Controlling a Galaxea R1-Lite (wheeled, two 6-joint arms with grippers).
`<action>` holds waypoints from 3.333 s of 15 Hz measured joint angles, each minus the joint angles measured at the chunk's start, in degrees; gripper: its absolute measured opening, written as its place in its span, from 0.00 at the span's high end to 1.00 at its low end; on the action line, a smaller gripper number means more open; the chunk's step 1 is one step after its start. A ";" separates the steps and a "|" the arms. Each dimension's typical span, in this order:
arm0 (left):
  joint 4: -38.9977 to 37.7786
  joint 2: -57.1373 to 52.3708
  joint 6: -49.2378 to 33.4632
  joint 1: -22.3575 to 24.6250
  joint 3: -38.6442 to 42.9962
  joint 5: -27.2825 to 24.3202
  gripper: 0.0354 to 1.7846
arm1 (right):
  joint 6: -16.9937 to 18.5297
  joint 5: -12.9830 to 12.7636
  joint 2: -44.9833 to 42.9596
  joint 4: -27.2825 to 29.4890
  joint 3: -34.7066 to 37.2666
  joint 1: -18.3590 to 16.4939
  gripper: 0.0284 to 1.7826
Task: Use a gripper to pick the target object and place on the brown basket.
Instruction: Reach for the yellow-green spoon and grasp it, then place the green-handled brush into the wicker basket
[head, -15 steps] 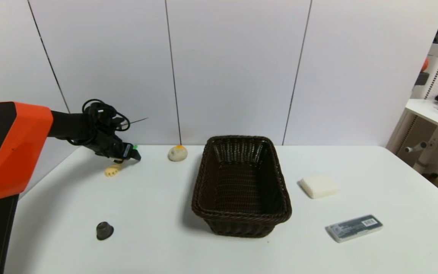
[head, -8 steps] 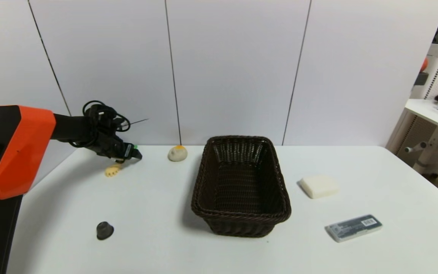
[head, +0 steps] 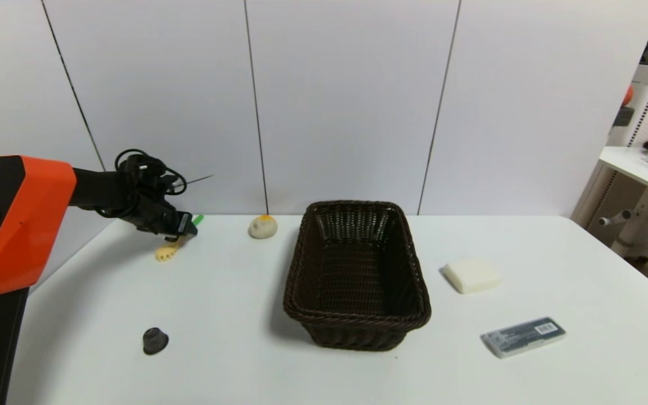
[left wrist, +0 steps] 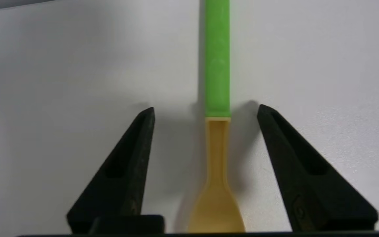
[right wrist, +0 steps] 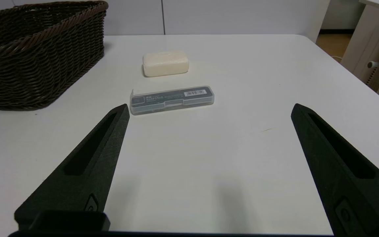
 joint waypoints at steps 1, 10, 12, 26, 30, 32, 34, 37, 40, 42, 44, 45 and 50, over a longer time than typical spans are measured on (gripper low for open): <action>0.02 0.00 -0.02 -0.04 -0.01 -0.02 0.48 | 0.02 0.00 0.00 0.00 0.00 0.02 0.05; 1.38 -0.95 -0.02 -1.52 -0.04 -0.02 0.90 | -0.02 0.02 0.00 0.00 0.00 0.05 0.05; 1.88 -2.02 -0.07 -1.61 0.05 -0.05 0.90 | 0.00 -0.02 0.00 0.00 0.02 0.05 0.05; 4.36 -22.11 -31.38 -28.75 -0.28 -0.02 0.90 | 0.00 0.00 0.00 0.00 0.02 0.02 0.05; 3.84 -24.73 -40.18 -40.83 -0.15 0.20 0.90 | 0.00 -0.02 0.00 0.00 0.00 0.02 0.05; 3.50 -24.92 -40.80 -44.18 1.56 0.45 0.90 | -0.02 0.00 0.00 0.00 0.00 0.00 0.05; 2.10 -24.10 -40.78 -45.84 2.28 0.50 0.90 | 0.00 -0.02 0.00 0.00 0.00 0.00 0.05; 0.72 -22.66 -40.47 -46.91 2.56 0.45 0.63 | 0.00 0.00 0.00 0.00 0.00 0.00 0.05; 0.67 -22.28 -40.34 -47.02 3.41 0.59 0.45 | 0.00 0.00 0.00 0.00 0.00 0.02 0.05; 0.59 -22.49 -40.31 -46.93 4.16 0.91 0.36 | 0.00 0.00 0.00 0.00 0.02 0.05 0.05; 0.50 -23.71 -39.27 -46.56 5.06 0.91 0.28 | 0.02 0.00 0.00 0.02 0.00 0.02 0.05; 0.52 -25.00 -37.96 -46.10 6.33 0.94 0.25 | 0.00 0.00 0.00 0.02 0.00 0.05 0.05; 0.66 -40.34 -23.39 -38.94 23.67 0.87 0.16 | 0.00 0.02 0.00 0.00 0.02 0.02 0.05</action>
